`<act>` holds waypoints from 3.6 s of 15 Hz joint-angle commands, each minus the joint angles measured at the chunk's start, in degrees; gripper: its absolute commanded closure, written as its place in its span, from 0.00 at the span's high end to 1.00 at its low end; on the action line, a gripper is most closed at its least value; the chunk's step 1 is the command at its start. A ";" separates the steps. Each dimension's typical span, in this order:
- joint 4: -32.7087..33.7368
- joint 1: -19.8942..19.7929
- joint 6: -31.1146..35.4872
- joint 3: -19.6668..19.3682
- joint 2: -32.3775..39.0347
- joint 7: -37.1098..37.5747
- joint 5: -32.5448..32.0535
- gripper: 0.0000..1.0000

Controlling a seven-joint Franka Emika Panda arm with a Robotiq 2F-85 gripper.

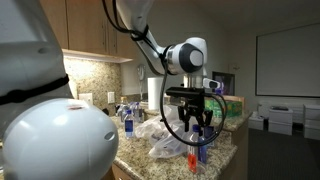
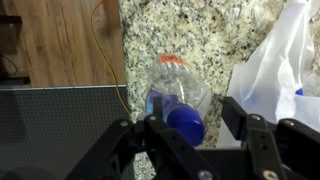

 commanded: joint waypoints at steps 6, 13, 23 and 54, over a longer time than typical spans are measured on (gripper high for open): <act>1.94 -0.74 -0.23 1.23 0.32 0.91 -1.21 0.10; 2.47 -0.81 -3.21 2.47 -2.87 1.43 -3.57 0.11; 11.43 2.25 -20.43 6.36 -14.49 -1.82 -8.13 0.04; 10.95 4.20 -17.52 6.33 -9.22 -0.76 -7.57 1.00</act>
